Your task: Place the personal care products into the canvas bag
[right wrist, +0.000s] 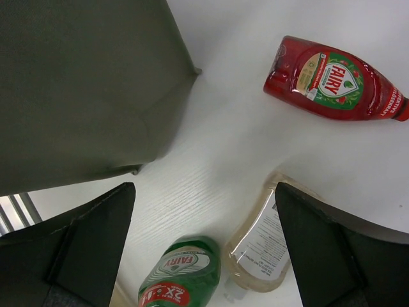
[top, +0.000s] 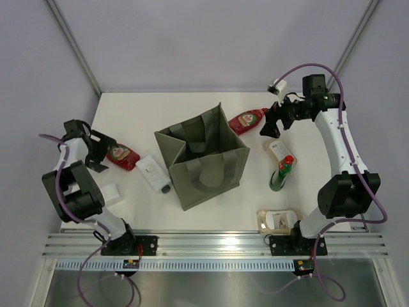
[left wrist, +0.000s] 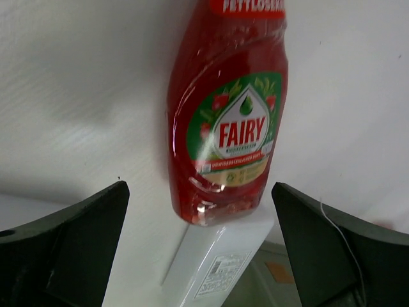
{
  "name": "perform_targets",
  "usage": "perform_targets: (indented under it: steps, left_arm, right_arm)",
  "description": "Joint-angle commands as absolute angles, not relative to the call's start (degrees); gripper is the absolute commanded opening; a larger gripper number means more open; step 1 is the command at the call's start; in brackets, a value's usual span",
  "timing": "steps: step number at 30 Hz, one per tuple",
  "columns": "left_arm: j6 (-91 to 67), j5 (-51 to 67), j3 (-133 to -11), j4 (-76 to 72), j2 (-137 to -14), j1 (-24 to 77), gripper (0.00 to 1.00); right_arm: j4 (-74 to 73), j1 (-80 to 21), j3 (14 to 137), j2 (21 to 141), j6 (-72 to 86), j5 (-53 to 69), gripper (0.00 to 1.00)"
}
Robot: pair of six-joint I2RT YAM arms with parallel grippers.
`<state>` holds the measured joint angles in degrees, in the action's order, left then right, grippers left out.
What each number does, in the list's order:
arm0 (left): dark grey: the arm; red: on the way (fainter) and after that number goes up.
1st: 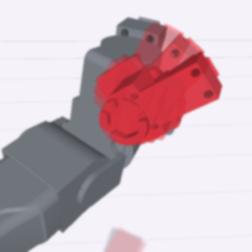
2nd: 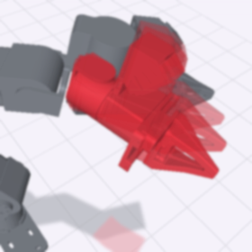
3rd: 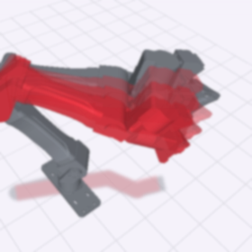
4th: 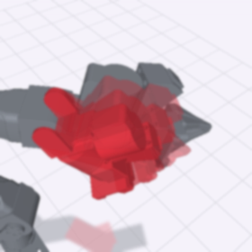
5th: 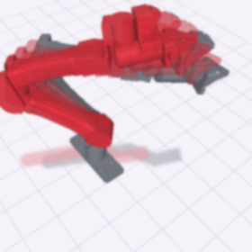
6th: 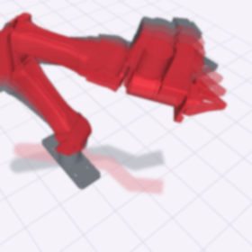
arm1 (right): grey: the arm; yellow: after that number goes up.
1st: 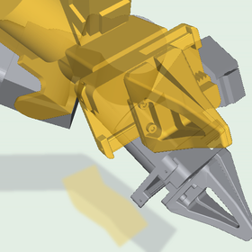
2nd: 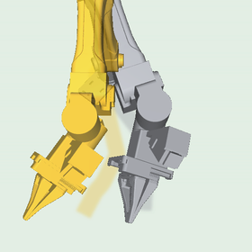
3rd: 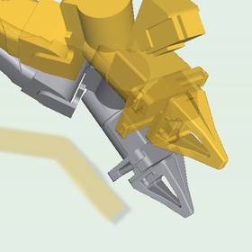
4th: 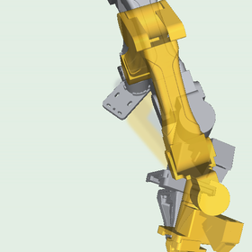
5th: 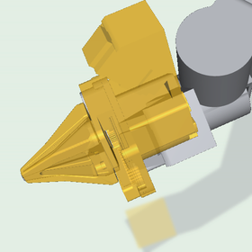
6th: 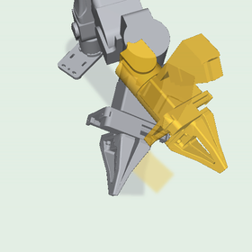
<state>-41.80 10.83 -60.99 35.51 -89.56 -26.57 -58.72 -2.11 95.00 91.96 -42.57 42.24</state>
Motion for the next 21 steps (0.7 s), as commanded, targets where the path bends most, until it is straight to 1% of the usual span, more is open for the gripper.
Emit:
perform_targets:
  steps: [1, 3, 8, 14, 15, 17, 18, 19, 21]
  left_arm:
    - [-39.99, 6.34, -68.54, 37.7, -95.34, -25.58, 0.99]
    - [-39.9, 2.84, -73.46, 39.54, -100.7, -24.79, 0.99]
    - [-40.51, 0.35, -79.01, 41.48, -107.74, -20.05, 0.99]
    - [-43.67, -10.8, -83.32, 49.82, -115.57, -13.2, 0.98]
    - [-44.03, -13.33, -83.41, 50.79, -116.36, -12.66, 0.97]
    - [-44.3, -14.67, -83.24, 52.47, -118.12, -11.34, 0.87]
    - [-44.21, -15.2, -82.71, 51.95, -118.47, -11.08, 0.73]
    - [-44.21, -15.38, -81.84, 51.68, -118.82, -10.73, 0.71]
    - [-42.81, -17.74, -82.52, 52.29, -119.35, -9.76, 0.7]
  right_arm:
    - [-58.1, -0.44, 96.85, 92.81, -40.96, 47.72, 1.0]
    - [-57.4, 1.48, 96.77, 93.34, -39.73, 48.69, 1.0]
    - [-56.25, 3.42, 96.42, 94.22, -38.41, 50.27, 0.99]
    - [-55.99, 5.54, 96.15, 94.13, -37.71, 51.24, 1.0]
    - [-55.99, 5.8, 96.24, 94.13, -37.53, 51.24, 0.99]
    - [-55.72, 6.33, 96.24, 94.31, -37.01, 51.5, 1.0]
    - [-55.37, 6.42, 96.33, 94.39, -36.65, 51.85, 0.99]
    - [-55.28, 6.68, 96.5, 94.48, -36.22, 52.12, 0.99]
    - [-55.2, 6.85, 96.59, 94.75, -35.25, 52.82, 0.99]
